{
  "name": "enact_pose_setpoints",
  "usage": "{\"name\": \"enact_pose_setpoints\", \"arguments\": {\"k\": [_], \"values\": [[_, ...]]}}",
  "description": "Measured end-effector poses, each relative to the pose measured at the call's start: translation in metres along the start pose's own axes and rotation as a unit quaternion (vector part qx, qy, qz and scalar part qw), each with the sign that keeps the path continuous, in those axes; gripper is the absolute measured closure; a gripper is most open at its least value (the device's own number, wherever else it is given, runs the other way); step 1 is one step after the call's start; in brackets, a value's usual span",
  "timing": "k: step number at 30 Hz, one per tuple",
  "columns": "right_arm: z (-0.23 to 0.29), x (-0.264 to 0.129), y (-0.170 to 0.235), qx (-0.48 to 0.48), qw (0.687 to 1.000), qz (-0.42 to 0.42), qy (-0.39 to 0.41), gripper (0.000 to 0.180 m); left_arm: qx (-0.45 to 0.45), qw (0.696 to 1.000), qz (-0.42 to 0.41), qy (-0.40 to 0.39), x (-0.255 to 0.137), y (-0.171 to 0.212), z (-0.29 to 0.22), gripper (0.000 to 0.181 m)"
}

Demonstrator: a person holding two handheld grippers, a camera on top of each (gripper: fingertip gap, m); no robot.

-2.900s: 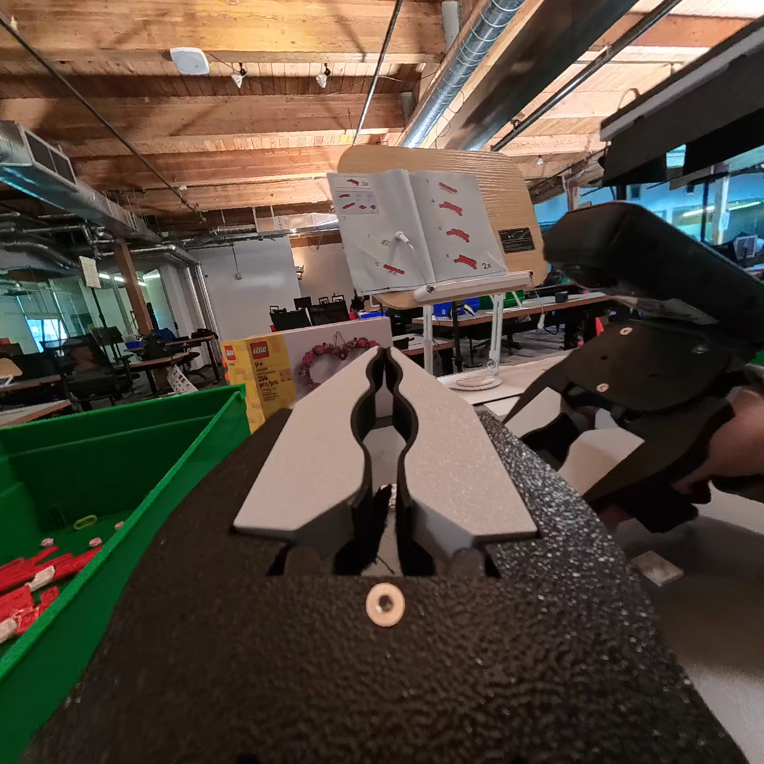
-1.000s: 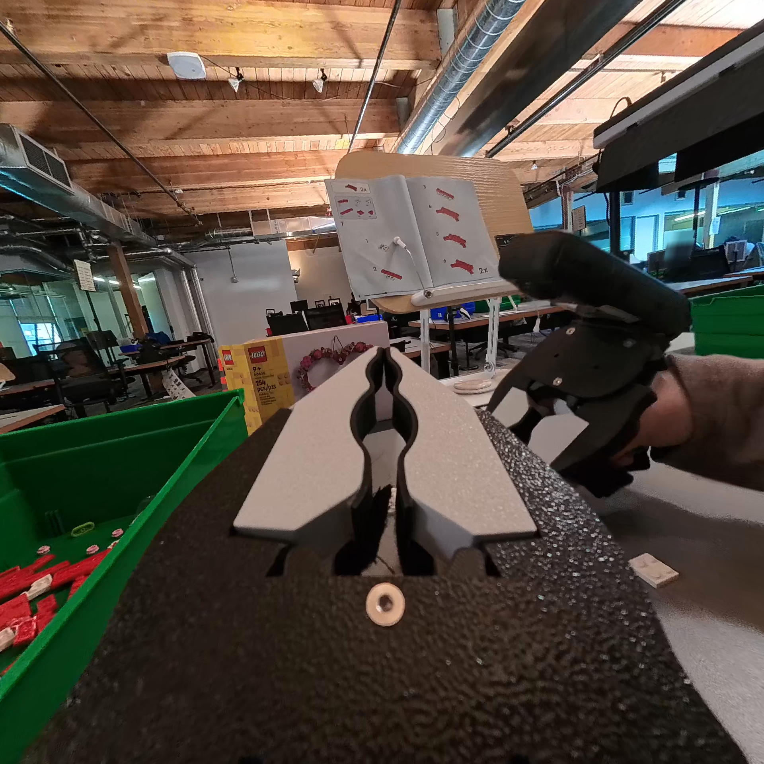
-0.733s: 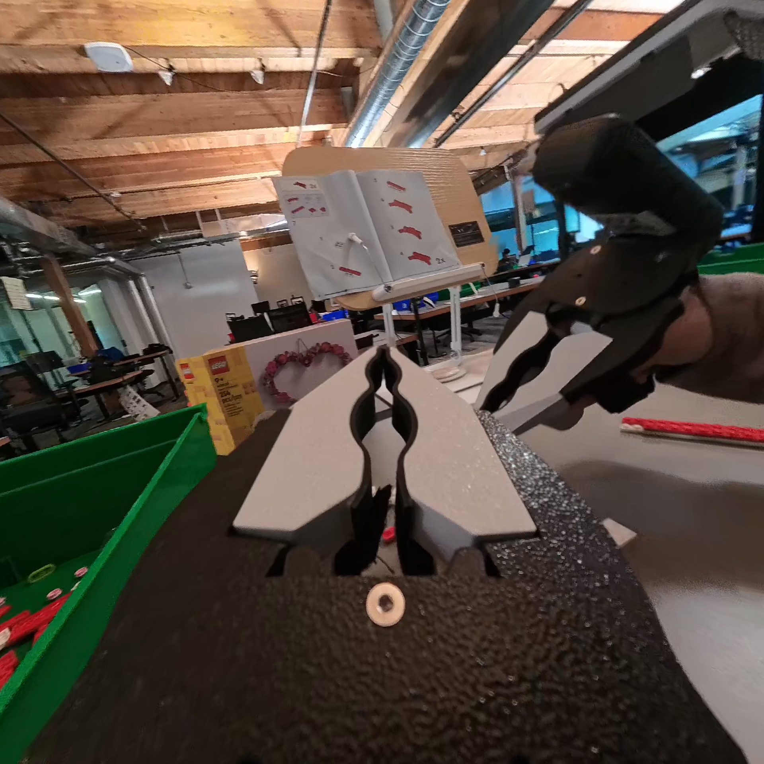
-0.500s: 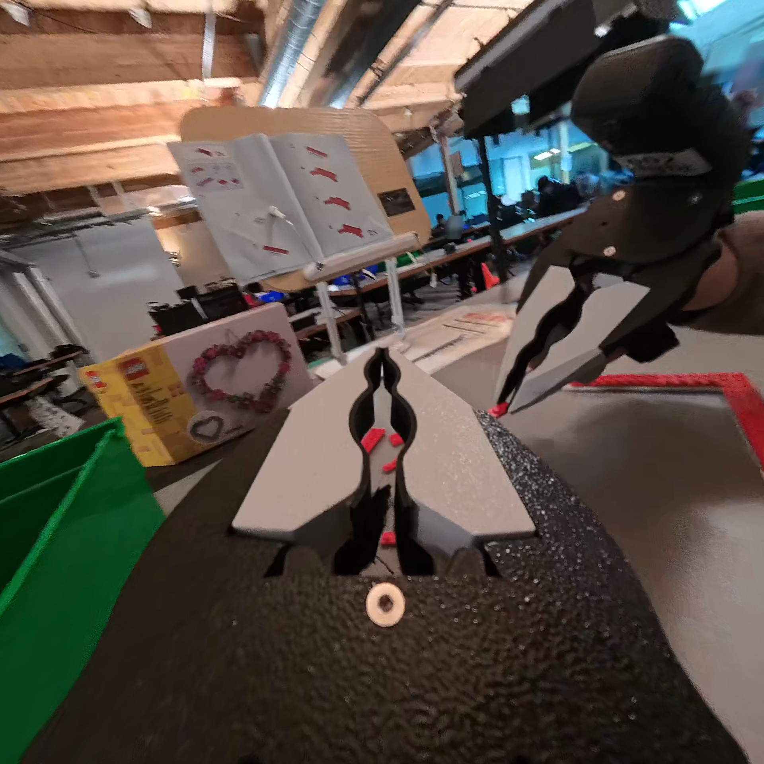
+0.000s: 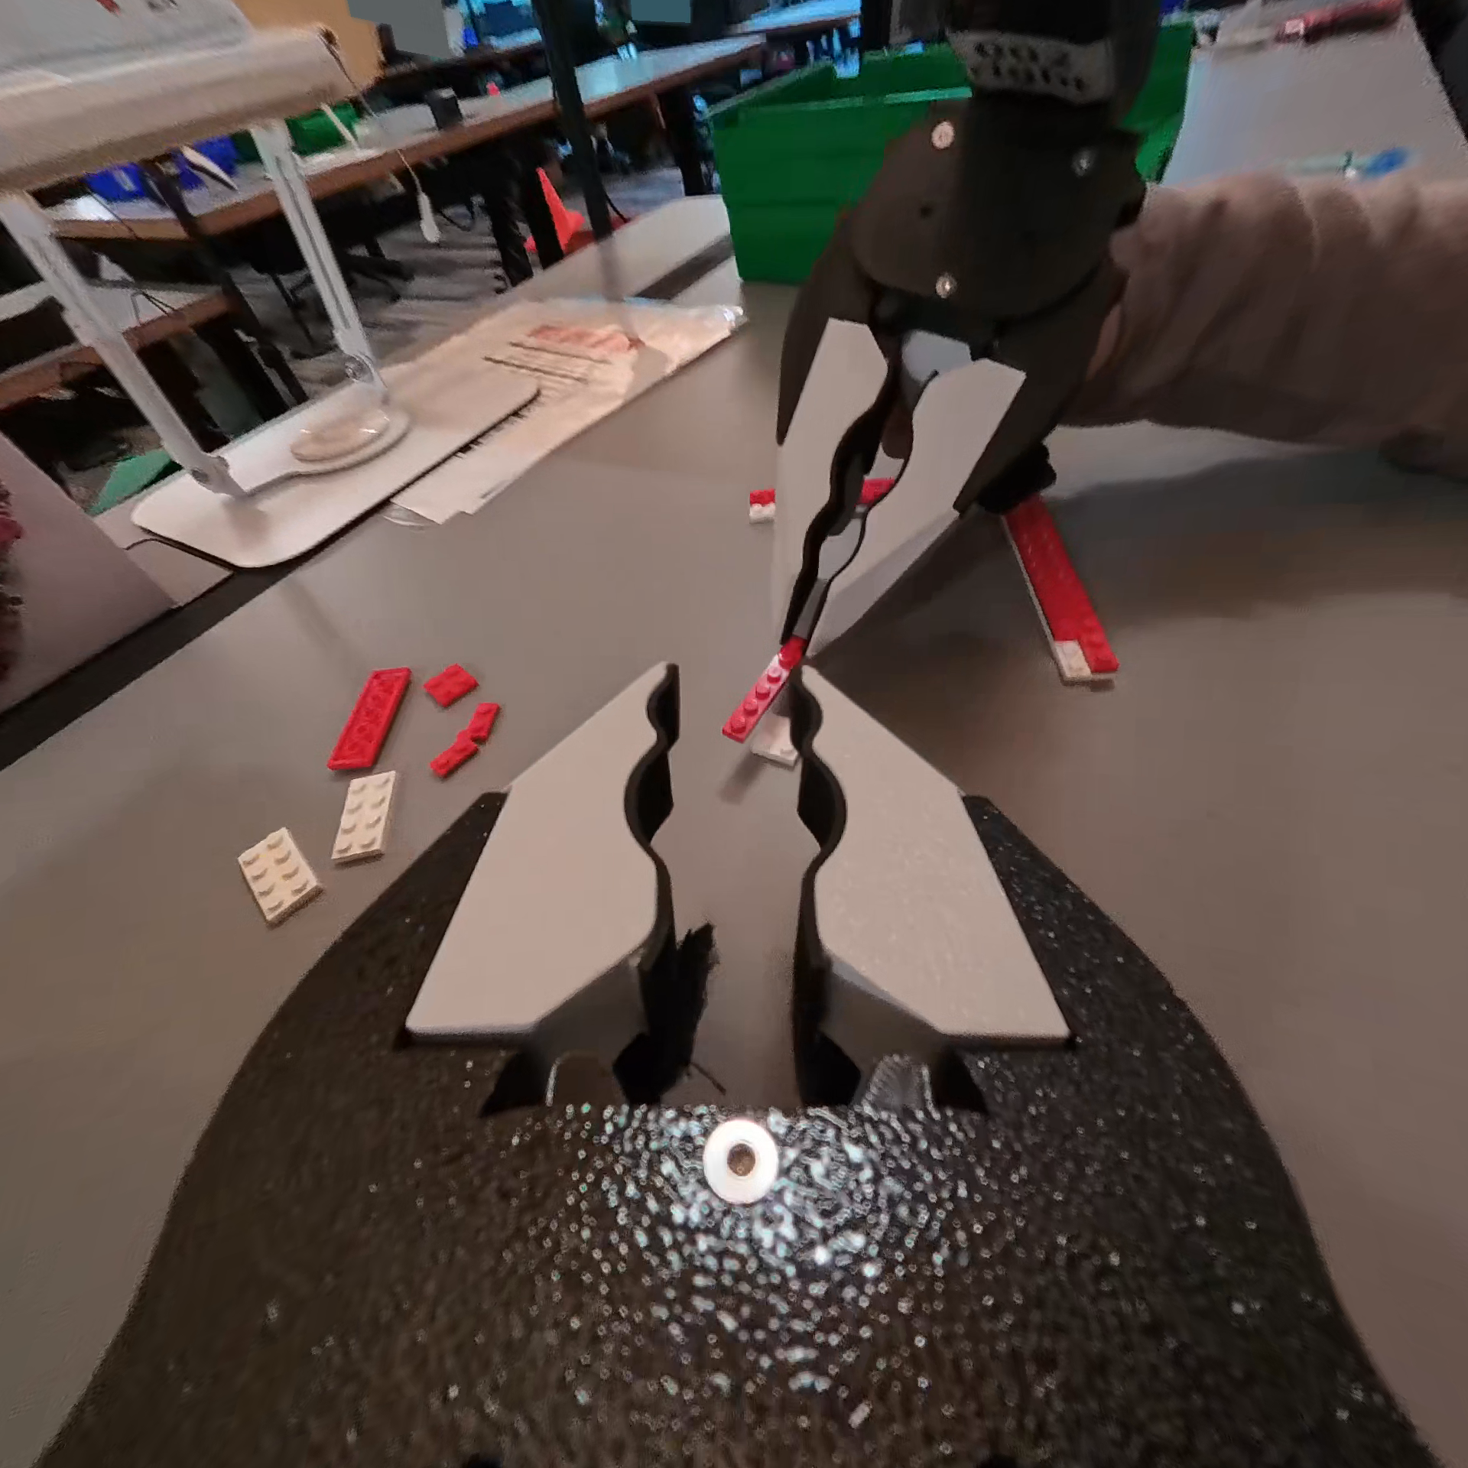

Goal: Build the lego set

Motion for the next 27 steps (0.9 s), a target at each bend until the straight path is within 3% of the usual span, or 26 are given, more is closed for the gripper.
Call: {"name": "enact_pose_setpoints", "arguments": {"k": [9,27], "values": [[-0.002,0.009,-0.003,-0.004,1.000,0.014,-0.018,0.174,0.024,0.999,0.030,-0.002,0.006,0.009,-0.003,0.156],[-0.001,0.012,-0.001,0.004,0.999,0.016,-0.031,0.174,0.005,1.000,0.011,-0.023,0.003,0.007,0.005,0.161]]}}
Point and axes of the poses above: each gripper's, where its closed fingertips meet, x out along the fingers, y out of its underside, z = x × y across the jaws, the point moved 7 cm from there along -x, back along the fingers, and after that the axes turned 6 degrees about -y, right-handed, at the moved point
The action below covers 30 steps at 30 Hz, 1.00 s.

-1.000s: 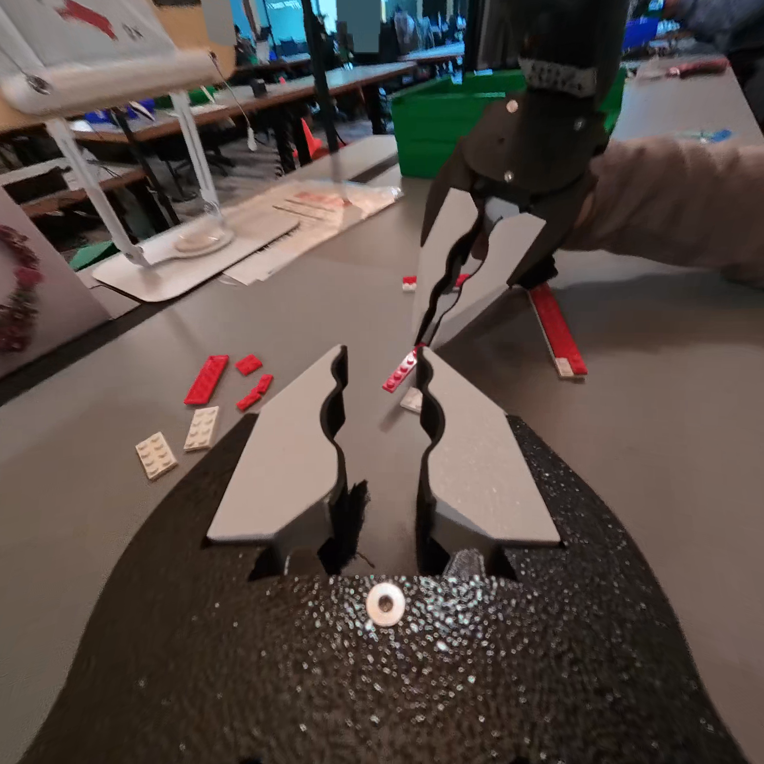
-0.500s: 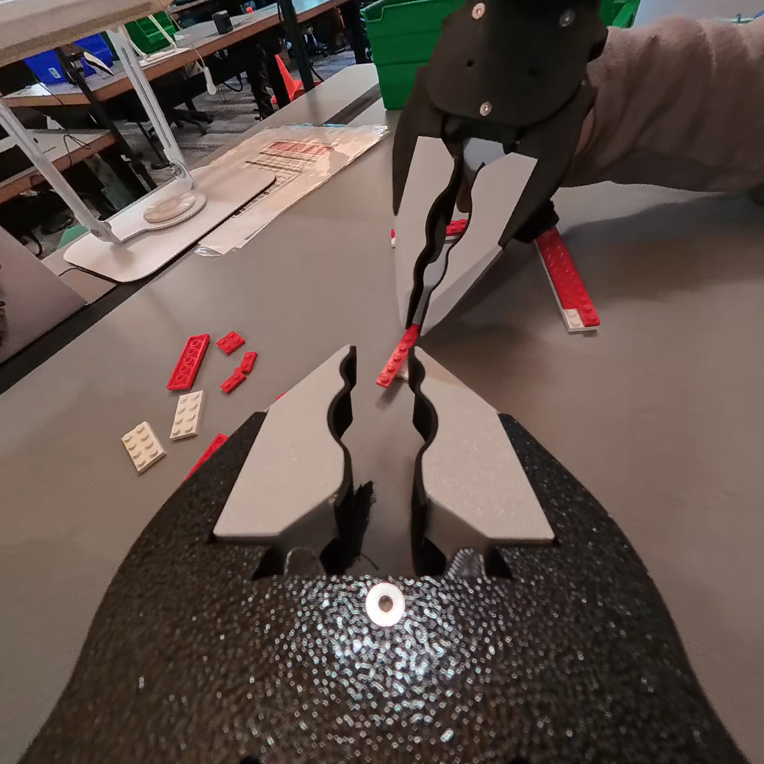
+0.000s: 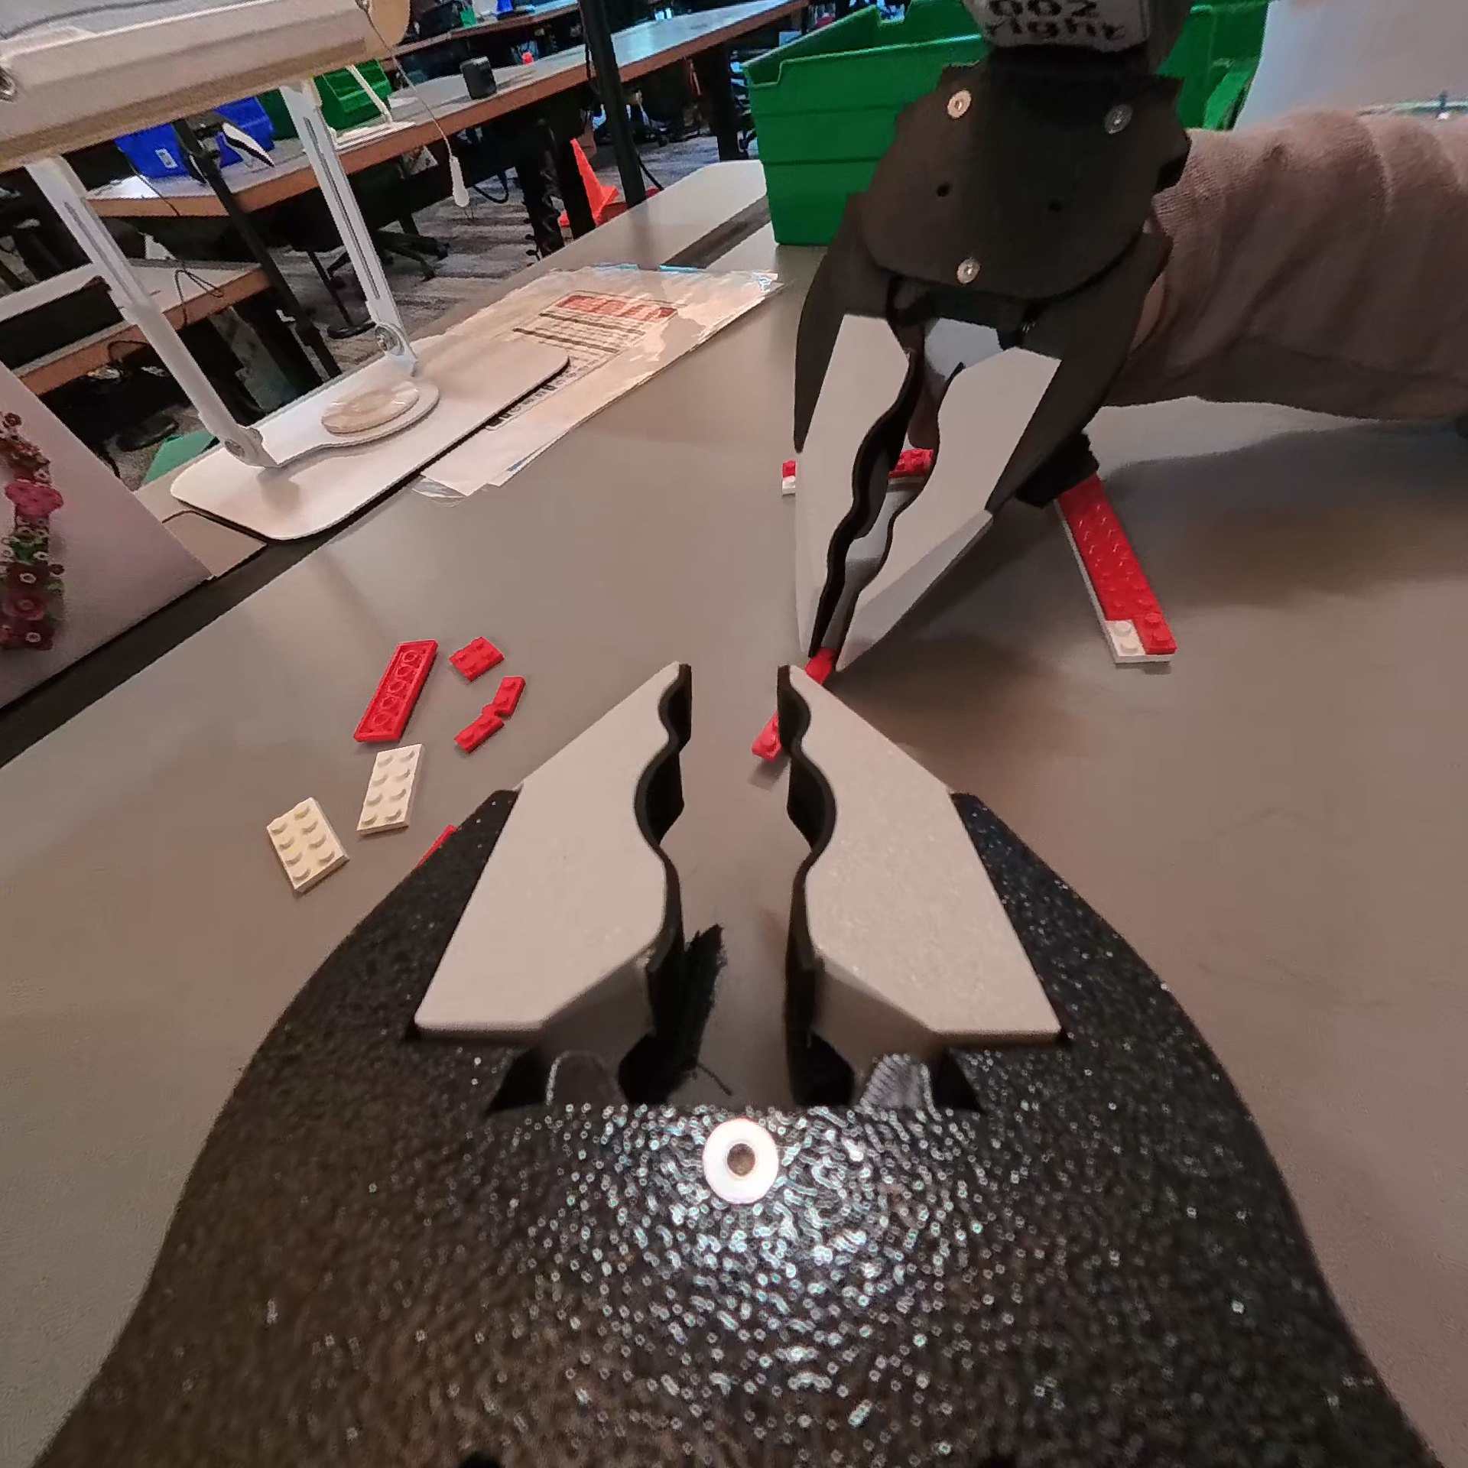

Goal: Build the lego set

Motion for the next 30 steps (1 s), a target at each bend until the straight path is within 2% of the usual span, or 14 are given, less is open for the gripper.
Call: {"name": "enact_pose_setpoints", "arguments": {"k": [30], "values": [[0.0010,0.0030,-0.0012,0.005,1.000,0.003,-0.001,0.171,-0.001,1.000,0.012,0.012,0.0015,0.0011,-0.0022,0.164]]}}
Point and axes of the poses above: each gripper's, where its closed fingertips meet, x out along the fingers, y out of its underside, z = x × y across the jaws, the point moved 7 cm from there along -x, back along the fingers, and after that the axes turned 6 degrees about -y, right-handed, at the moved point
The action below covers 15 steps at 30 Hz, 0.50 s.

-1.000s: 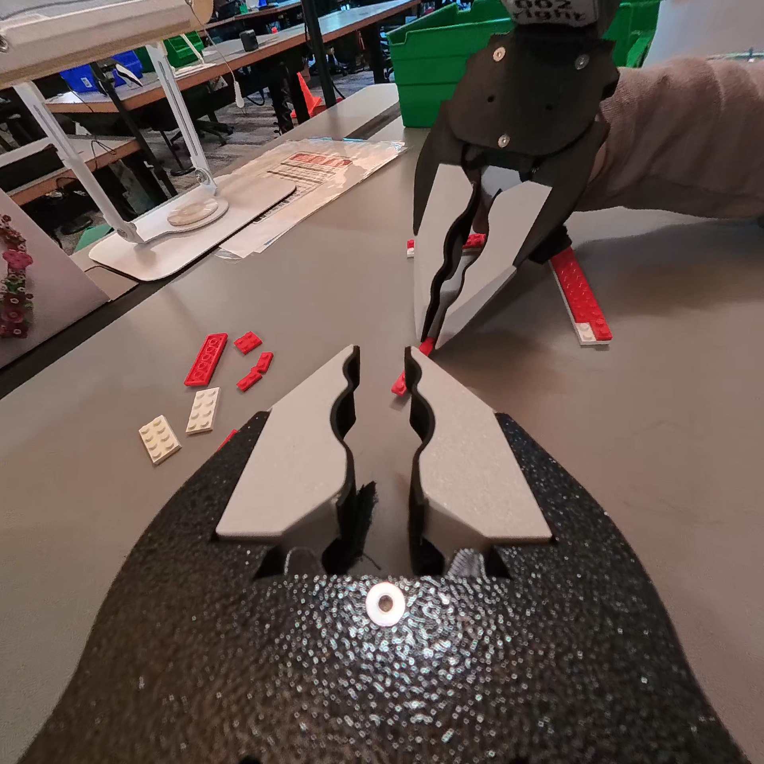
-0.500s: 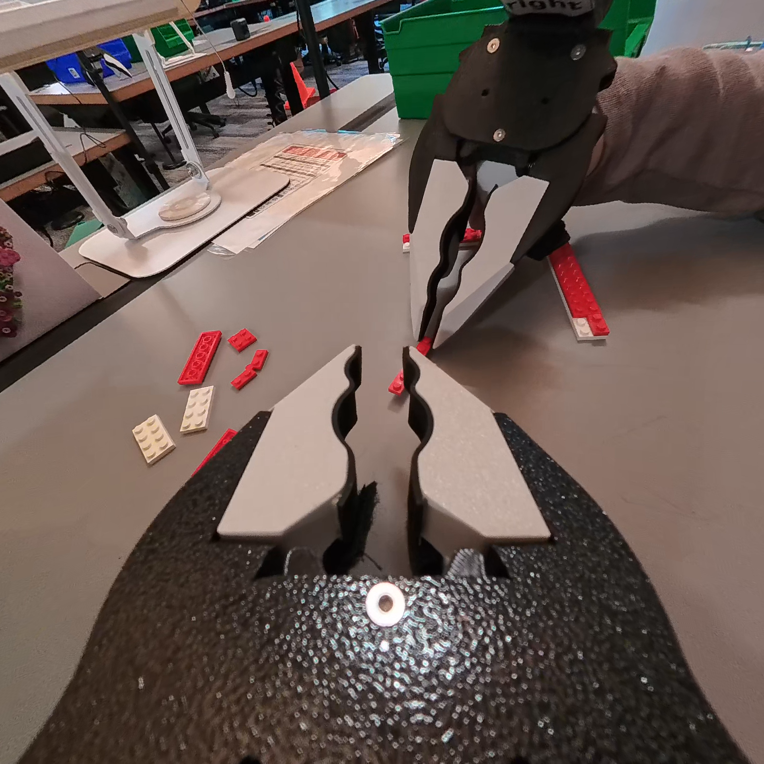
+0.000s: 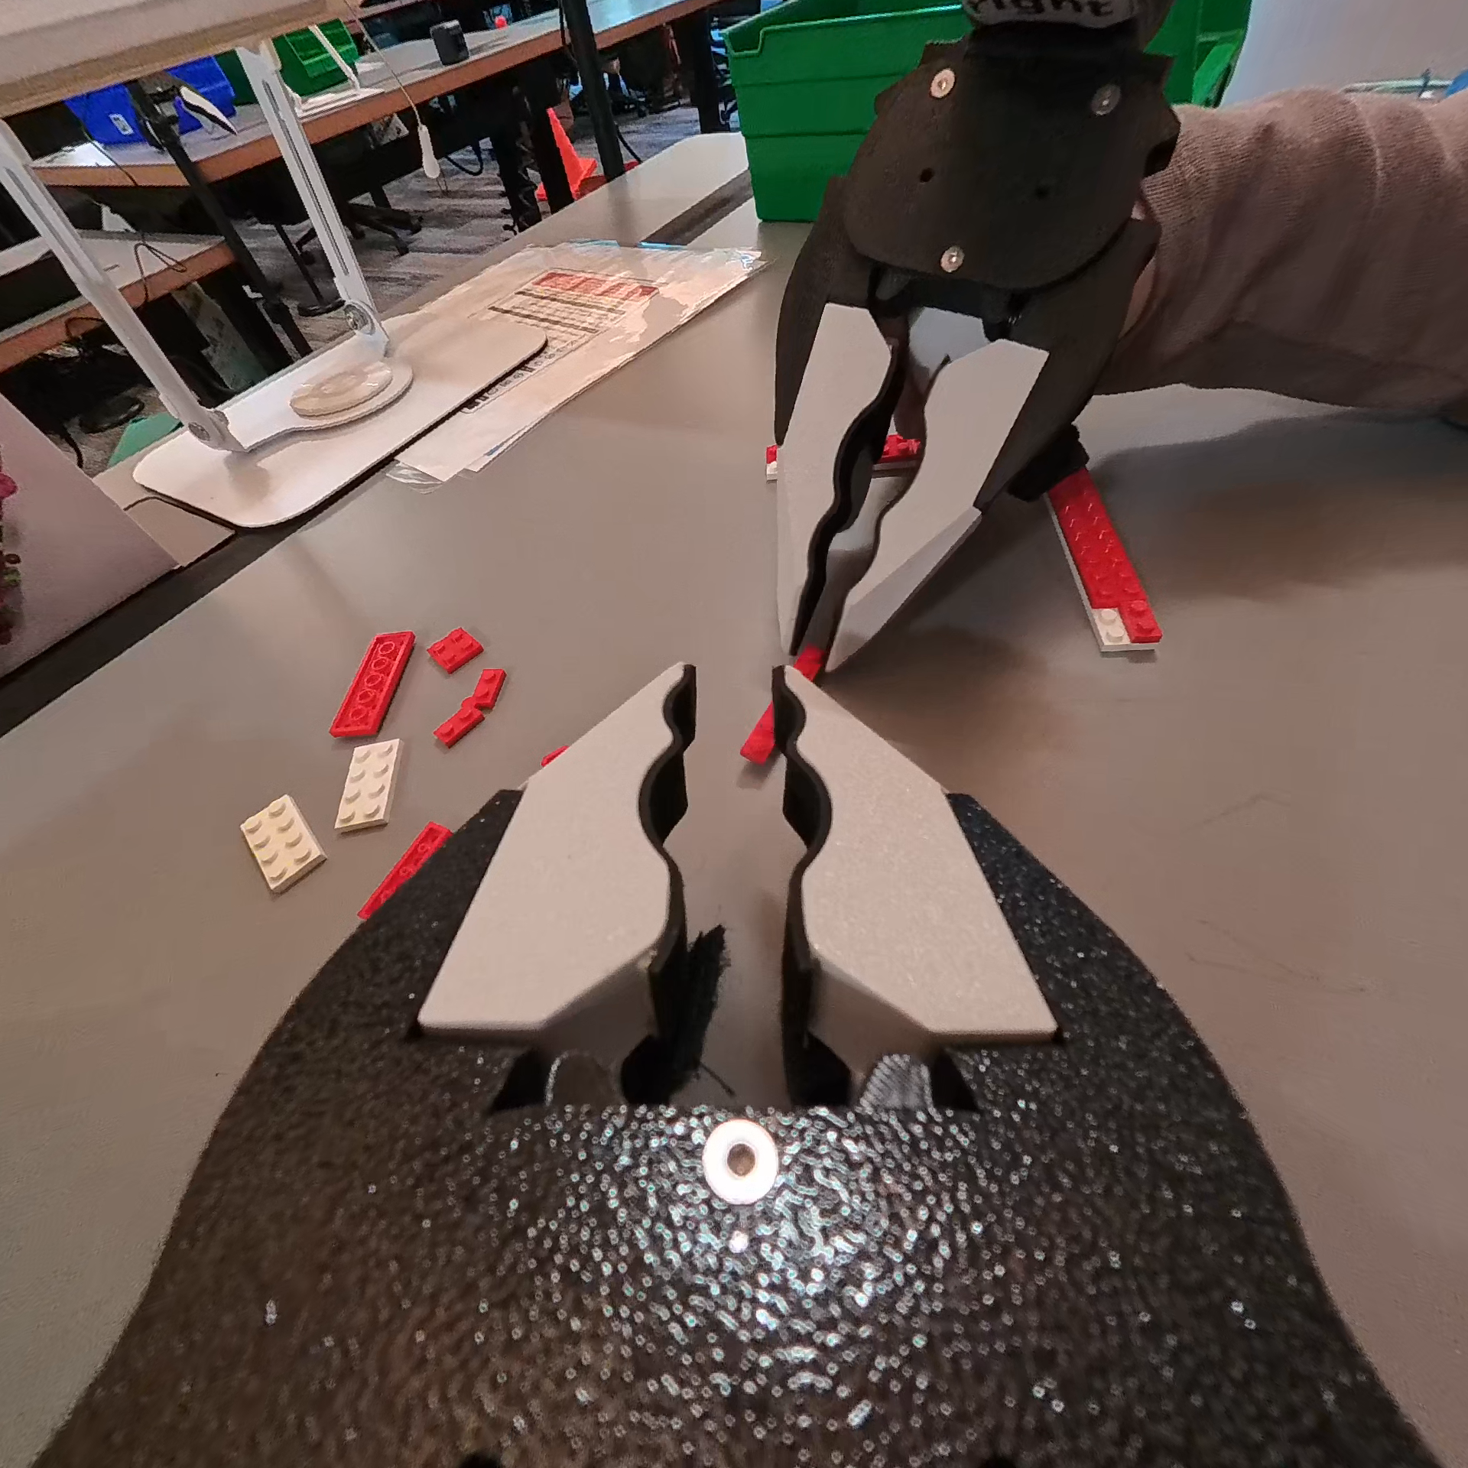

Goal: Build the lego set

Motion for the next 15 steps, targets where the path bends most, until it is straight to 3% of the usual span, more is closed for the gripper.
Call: {"name": "enact_pose_setpoints", "arguments": {"k": [15], "values": [[0.0024,-0.0056,-0.0073,0.006,0.998,-0.058,-0.026,0.147,-0.002,1.000,-0.002,-0.005,-0.0002,-0.0002,0.0010,0.164]]}}
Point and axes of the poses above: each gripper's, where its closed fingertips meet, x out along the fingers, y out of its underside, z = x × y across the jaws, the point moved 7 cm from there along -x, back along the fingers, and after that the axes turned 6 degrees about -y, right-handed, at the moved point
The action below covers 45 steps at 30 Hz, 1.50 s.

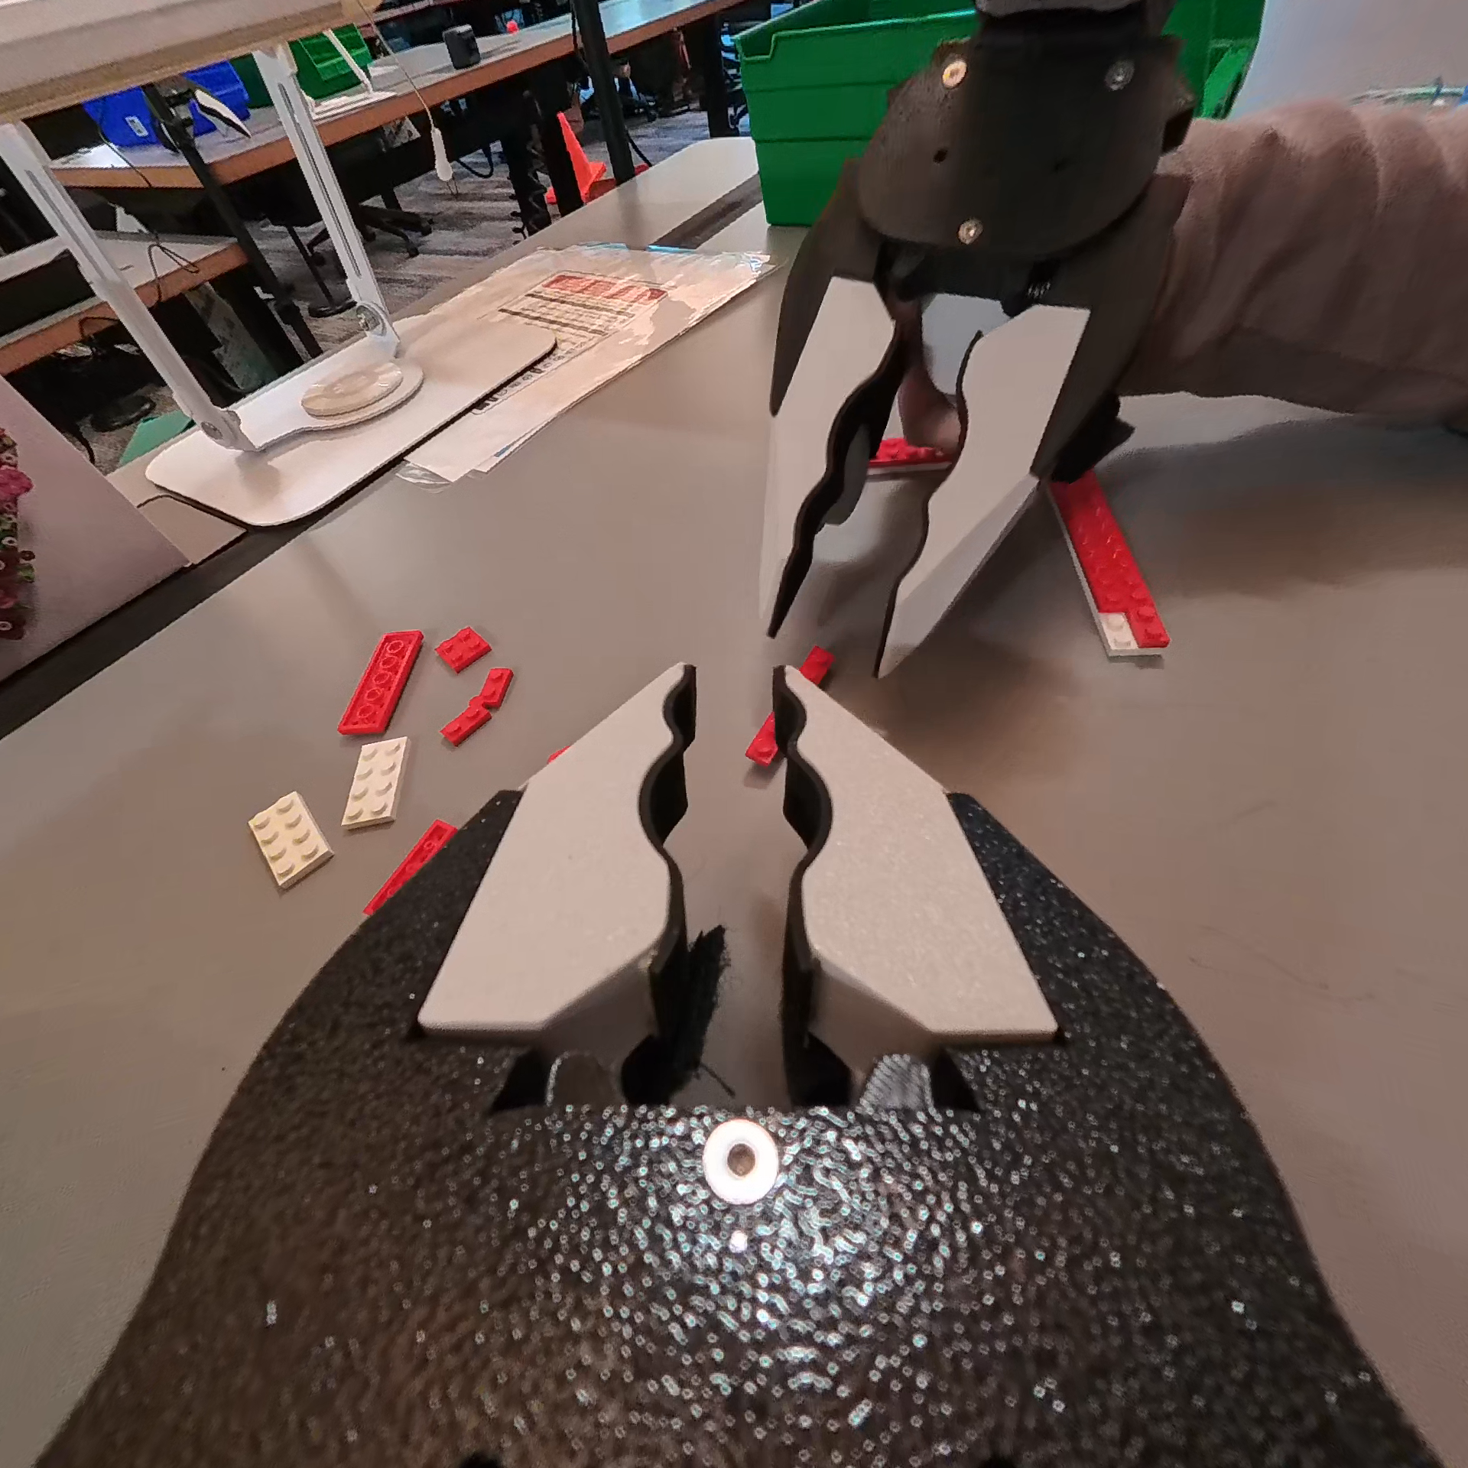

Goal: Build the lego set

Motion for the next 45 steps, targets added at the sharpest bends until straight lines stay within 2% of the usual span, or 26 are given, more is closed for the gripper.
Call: {"name": "enact_pose_setpoints", "arguments": {"k": [16,31,34,37,41,45], "values": [[-0.004,0.021,-0.003,-0.001,0.997,0.074,-0.013,0.153,0.005,1.000,0.000,-0.008,-0.002,0.000,0.002,0.164],[-0.006,0.019,0.000,0.009,0.998,0.064,-0.022,0.166,0.021,1.000,0.008,-0.007,-0.002,0.002,0.000,0.164],[-0.006,0.019,0.000,0.008,0.998,0.063,-0.024,0.166,0.065,0.998,0.016,-0.005,-0.002,0.004,-0.004,0.160],[-0.006,0.019,0.000,0.003,0.997,0.067,-0.021,0.166,0.153,0.988,0.003,-0.003,-0.003,0.001,-0.016,0.143],[-0.003,0.014,-0.004,0.005,0.998,0.064,-0.029,0.166,0.307,0.951,-0.007,-0.039,-0.001,0.002,-0.031,0.136],[0.002,0.004,-0.014,0.010,0.998,0.045,-0.046,0.166,0.397,0.913,-0.039,-0.083,-0.001,-0.003,-0.037,0.133]]}}
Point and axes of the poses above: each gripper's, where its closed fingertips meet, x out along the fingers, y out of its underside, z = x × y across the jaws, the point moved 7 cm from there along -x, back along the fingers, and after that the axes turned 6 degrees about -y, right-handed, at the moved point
